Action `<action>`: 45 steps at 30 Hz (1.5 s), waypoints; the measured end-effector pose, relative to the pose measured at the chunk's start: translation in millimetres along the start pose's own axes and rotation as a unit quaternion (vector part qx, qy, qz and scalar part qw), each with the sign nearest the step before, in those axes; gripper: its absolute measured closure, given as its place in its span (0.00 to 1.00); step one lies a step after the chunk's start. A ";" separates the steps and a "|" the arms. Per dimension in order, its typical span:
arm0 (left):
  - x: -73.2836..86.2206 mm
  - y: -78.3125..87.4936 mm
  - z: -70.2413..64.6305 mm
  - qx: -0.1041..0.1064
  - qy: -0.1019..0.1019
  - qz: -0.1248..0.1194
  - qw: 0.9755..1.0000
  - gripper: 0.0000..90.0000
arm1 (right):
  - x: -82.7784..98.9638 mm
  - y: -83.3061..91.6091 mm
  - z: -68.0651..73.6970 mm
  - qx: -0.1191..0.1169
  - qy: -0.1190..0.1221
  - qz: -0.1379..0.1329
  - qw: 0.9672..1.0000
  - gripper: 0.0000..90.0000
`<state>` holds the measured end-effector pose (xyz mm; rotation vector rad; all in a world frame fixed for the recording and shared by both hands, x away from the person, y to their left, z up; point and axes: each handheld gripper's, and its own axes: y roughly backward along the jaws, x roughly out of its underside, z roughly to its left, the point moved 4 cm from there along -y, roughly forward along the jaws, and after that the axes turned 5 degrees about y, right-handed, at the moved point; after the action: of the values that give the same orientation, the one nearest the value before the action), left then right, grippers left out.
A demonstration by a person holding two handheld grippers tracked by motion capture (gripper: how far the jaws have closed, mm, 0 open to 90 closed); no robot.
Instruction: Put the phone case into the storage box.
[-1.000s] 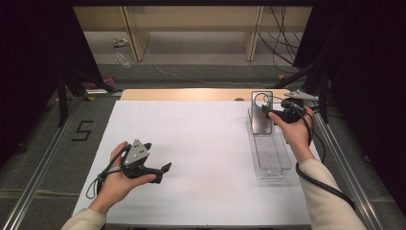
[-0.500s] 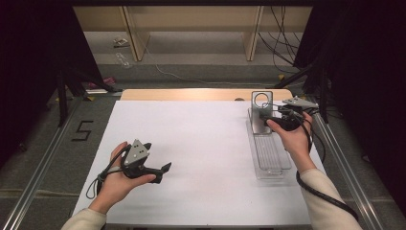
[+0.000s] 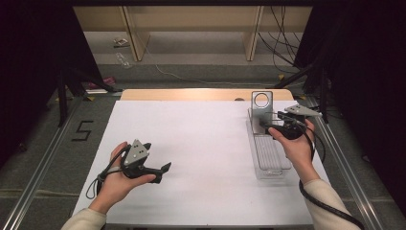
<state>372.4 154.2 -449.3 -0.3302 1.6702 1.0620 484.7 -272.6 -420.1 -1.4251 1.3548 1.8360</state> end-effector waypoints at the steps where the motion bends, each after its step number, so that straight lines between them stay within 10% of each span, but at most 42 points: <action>1: 0.0 -0.1 0.0 0.000 0.000 0.000 1.000 0.05 | 1.3 1.2 1.0 -0.003 0.003 0.000 1.000 0.18; 45: -1.2 1.9 -3.0 0.002 -0.005 -0.002 1.000 0.05 | 33.1 48.7 48.5 -0.098 0.040 -0.020 0.994 0.18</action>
<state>369.7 152.6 -447.3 -0.3247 1.6617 1.0544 410.7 -257.0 -430.3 -1.6276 1.1994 1.9493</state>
